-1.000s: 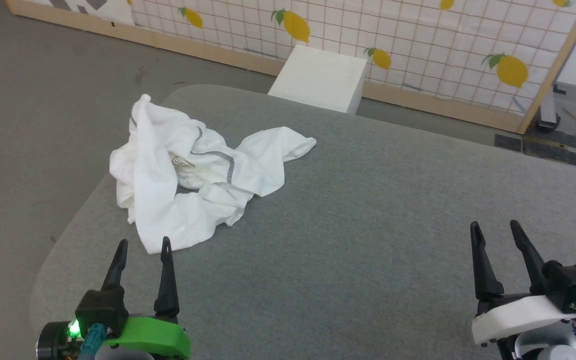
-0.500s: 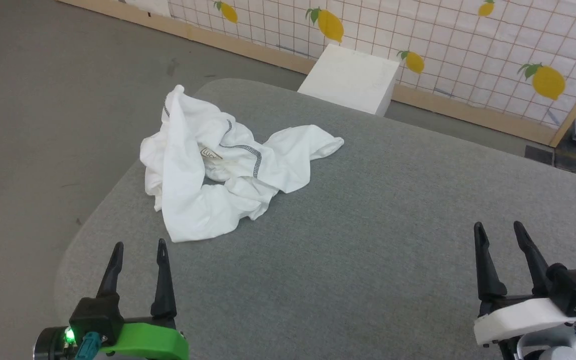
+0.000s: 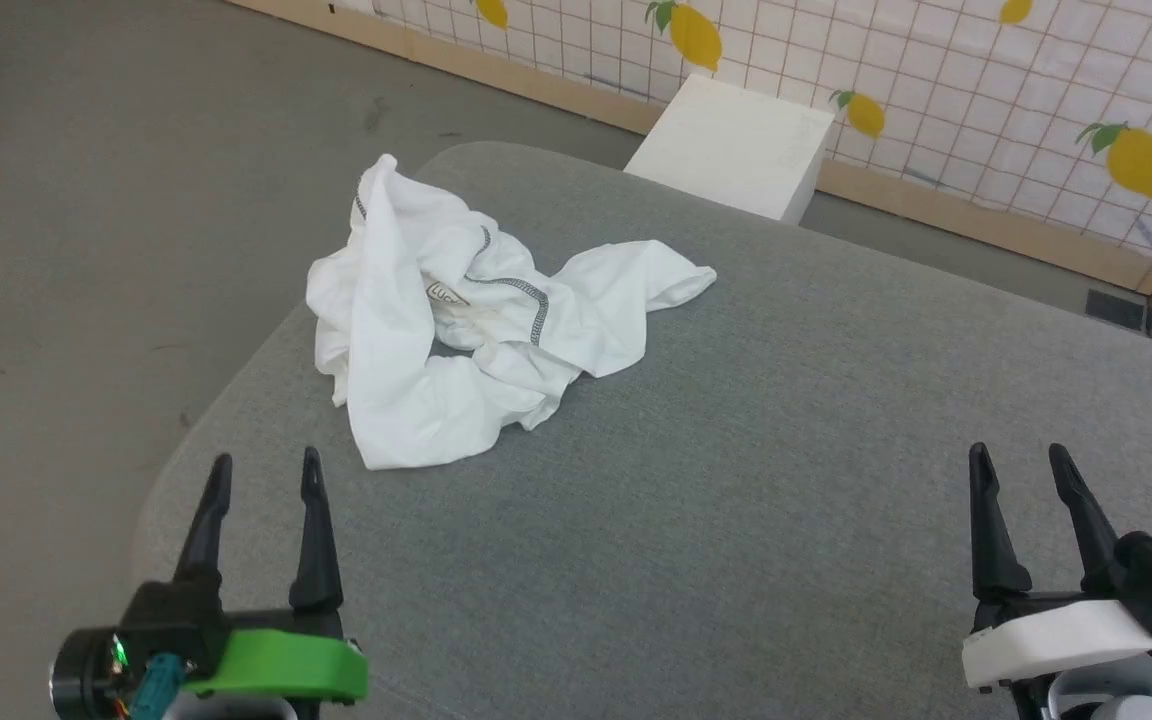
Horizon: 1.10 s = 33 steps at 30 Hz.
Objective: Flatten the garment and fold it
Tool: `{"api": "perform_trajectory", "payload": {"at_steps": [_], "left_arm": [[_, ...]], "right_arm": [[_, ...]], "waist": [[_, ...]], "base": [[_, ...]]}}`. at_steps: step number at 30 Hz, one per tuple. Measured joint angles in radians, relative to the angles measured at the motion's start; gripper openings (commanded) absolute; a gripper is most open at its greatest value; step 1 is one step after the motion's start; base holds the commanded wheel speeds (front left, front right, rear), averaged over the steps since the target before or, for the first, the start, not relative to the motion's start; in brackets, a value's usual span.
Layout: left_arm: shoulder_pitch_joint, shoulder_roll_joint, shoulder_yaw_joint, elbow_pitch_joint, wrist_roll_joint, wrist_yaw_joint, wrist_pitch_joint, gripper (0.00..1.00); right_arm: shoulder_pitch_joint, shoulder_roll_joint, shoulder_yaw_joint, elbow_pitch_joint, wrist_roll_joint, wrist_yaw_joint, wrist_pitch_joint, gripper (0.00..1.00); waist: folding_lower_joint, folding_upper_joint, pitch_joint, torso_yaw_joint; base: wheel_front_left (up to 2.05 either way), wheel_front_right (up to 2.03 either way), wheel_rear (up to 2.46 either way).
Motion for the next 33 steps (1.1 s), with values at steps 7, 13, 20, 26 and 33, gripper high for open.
{"api": "perform_trajectory", "payload": {"at_steps": [7,13,20,26,33], "left_arm": [[-0.117,0.055,0.021,-0.077,-0.041,-0.035,0.079,1.0],[-0.251,0.104,0.034,-0.125,-0.126,-0.079,0.22,1.0],[-0.446,0.175,0.046,-0.055,-0.203,-0.105,0.33,1.0],[-0.666,0.237,-0.003,0.049,-0.263,-0.122,0.479,1.0],[-0.827,0.286,-0.047,0.216,-0.31,-0.13,0.644,1.0]], "right_arm": [[0.002,0.0,-0.019,-0.001,0.001,0.0,-0.017,1.0],[0.002,0.0,-0.033,-0.008,0.001,0.0,-0.017,1.0],[-0.006,0.0,-0.021,-0.02,-0.021,0.0,-0.017,1.0],[-0.022,0.0,-0.031,-0.052,-0.068,0.0,-0.017,1.0],[-0.029,0.0,-0.048,-0.085,-0.099,0.0,-0.017,1.0]], "waist": [[0.0,0.0,0.018,0.016],[0.0,0.0,0.048,0.02],[0.0,0.0,0.091,0.009],[0.0001,-0.0001,0.138,-0.011],[0.0001,0.0,0.195,-0.038]], "base": [[0.0,0.0,0.0],[0.0,0.0,0.0],[0.0,0.0,0.0],[0.0,0.0,0.0],[0.0,0.0,0.0]]}}
